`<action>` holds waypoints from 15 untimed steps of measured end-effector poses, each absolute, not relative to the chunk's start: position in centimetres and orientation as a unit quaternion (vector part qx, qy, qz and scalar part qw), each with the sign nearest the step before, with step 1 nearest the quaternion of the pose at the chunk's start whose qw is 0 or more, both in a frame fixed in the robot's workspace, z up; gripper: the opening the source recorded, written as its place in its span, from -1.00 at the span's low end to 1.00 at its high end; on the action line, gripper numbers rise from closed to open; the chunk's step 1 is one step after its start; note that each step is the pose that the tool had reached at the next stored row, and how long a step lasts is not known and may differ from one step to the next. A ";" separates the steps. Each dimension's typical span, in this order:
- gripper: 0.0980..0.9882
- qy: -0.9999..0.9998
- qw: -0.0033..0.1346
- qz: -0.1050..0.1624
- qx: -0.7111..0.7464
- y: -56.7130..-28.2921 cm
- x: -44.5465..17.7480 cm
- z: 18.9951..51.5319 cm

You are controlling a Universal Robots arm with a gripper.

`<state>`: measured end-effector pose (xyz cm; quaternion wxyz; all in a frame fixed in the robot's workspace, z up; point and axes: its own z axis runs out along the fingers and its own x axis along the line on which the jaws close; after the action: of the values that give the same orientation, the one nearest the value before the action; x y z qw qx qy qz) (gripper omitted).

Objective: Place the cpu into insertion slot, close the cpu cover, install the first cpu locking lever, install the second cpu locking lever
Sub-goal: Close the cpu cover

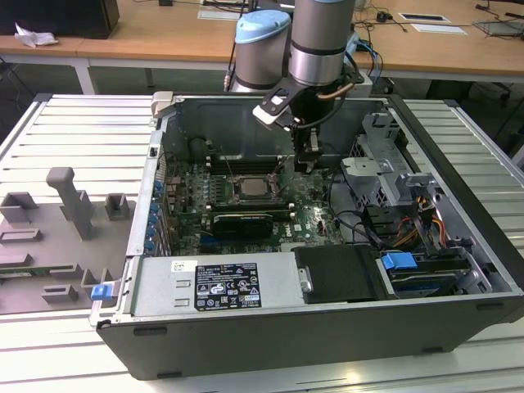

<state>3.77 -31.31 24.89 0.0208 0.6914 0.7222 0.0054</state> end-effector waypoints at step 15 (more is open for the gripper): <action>-0.98 0.722 0.021 0.006 0.691 -31.3 -2.1 24.3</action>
<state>-2.15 -31.31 24.33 0.0211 0.6913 0.7222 0.0057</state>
